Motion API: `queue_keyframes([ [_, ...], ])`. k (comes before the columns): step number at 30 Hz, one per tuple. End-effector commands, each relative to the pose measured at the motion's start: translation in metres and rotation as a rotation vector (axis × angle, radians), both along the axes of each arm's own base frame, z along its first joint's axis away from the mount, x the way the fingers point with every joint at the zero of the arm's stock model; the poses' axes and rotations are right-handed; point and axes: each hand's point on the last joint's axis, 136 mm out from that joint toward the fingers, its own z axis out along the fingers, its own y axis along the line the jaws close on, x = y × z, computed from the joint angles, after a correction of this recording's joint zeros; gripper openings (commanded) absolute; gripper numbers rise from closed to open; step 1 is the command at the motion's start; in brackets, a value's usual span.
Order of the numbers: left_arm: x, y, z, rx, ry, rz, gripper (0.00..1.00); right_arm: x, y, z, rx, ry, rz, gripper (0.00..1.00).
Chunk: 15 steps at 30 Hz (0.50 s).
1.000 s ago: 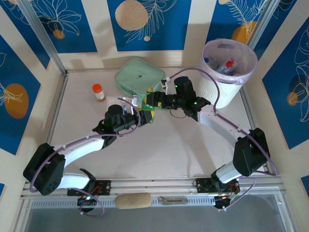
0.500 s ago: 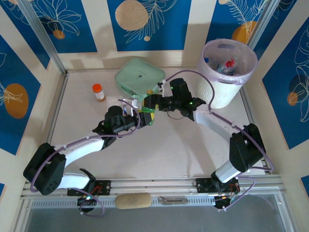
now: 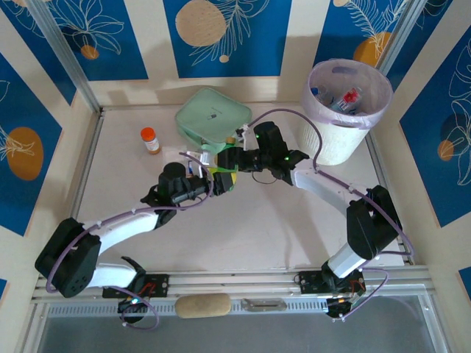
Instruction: Put the plastic bottles in the bin
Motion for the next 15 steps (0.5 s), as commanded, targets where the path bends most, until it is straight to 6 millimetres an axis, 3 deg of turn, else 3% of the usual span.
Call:
queue_keyframes([
  [1,-0.003,0.005,0.016,-0.053,-0.051,0.013,0.86,0.009,-0.016,-0.001,-0.073,-0.030,-0.058,0.55],
  [8,0.007,0.039,-0.007,-0.056,0.036,0.149,0.97,0.041,-0.082,0.008,-0.275,-0.126,-0.270,0.55],
  [12,0.017,0.069,-0.027,-0.017,0.098,0.289,1.00,0.055,-0.123,0.036,-0.324,-0.216,-0.382,0.54],
  [15,0.019,0.077,-0.033,0.029,0.114,0.309,1.00,0.064,-0.150,0.063,-0.313,-0.279,-0.442,0.54],
])
